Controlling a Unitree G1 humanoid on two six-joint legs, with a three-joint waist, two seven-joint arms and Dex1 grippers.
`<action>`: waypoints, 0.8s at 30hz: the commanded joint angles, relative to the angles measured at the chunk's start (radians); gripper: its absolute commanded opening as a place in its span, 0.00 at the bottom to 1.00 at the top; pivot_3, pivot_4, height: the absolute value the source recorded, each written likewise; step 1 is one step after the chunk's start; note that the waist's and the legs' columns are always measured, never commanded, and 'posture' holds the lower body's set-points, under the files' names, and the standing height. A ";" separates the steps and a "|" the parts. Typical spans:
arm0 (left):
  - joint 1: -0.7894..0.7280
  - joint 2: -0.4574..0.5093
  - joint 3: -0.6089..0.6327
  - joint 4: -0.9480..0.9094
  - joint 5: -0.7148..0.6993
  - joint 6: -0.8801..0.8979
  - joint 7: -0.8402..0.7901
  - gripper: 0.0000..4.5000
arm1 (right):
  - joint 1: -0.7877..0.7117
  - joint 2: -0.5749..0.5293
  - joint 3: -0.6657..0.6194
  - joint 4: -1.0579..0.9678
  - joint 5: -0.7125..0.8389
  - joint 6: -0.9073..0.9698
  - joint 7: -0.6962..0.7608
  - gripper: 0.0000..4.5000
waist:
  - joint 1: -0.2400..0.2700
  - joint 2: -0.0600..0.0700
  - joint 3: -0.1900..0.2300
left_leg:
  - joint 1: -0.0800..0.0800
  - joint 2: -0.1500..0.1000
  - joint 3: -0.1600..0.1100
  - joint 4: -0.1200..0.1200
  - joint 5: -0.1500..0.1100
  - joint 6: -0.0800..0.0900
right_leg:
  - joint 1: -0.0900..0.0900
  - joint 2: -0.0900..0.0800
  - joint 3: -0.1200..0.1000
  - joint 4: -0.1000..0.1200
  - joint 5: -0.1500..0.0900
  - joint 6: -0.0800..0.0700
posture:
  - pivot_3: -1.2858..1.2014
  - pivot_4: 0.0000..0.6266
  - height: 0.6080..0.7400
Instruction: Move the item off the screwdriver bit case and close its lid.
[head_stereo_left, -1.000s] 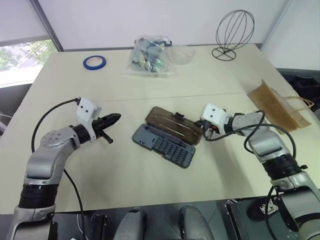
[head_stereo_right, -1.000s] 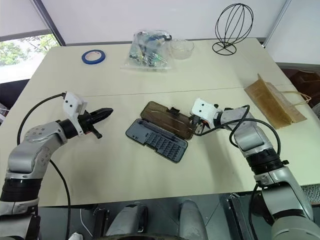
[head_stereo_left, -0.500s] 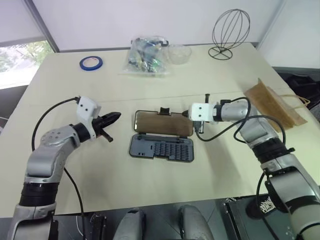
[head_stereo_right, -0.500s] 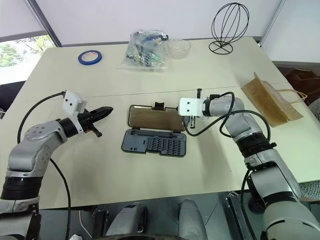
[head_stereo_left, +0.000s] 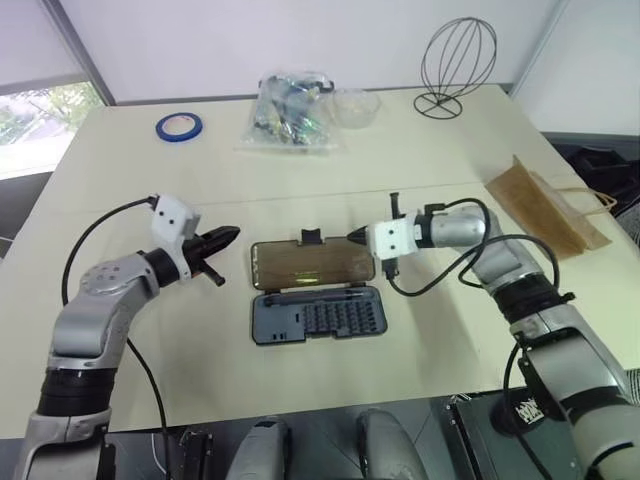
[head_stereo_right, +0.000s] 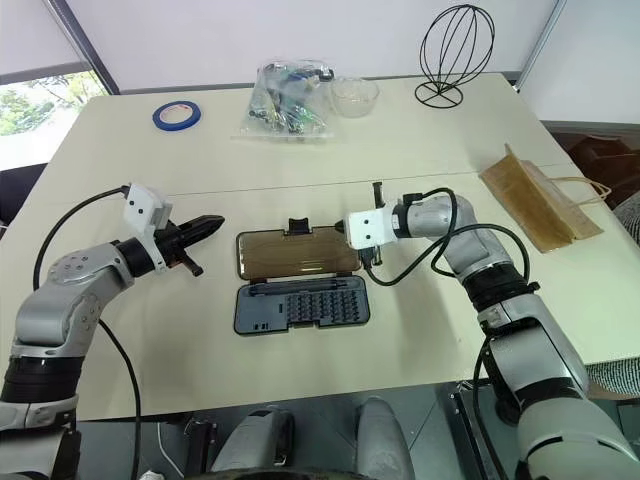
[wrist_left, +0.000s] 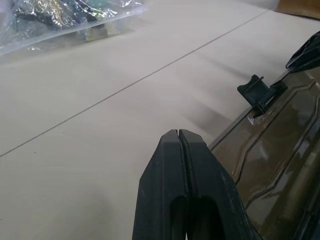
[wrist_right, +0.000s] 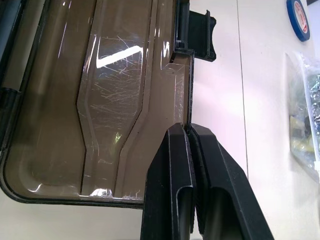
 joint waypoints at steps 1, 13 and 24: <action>-0.005 0.006 0.029 -0.043 -0.004 -0.017 0.006 0.00 | -0.017 0.012 0.007 0.005 -0.009 -0.031 -0.004 0.01 | 0.000 0.000 0.000 | 0.000 0.000 0.000 0.000 0.000 0.000 | 0.000 0.000 0.000 0.000 0.000 0.000 | 0.52 0.24 1.00; -0.007 0.007 0.024 -0.041 -0.006 -0.015 0.005 0.00 | 0.009 0.007 -0.033 -0.012 0.030 0.112 0.016 0.34 | 0.001 0.000 0.000 | 0.000 0.000 0.000 0.000 0.000 0.000 | 0.000 0.000 0.000 0.000 0.000 0.000 | 0.52 0.24 1.00; -0.021 0.026 0.015 -0.111 -0.125 0.090 -0.103 0.00 | 0.060 -0.008 -0.176 -0.297 0.174 0.543 0.033 0.99 | 0.003 0.000 0.000 | -0.001 0.000 0.000 0.001 0.000 0.000 | 0.000 0.000 0.000 0.000 0.000 0.000 | 0.52 0.24 1.00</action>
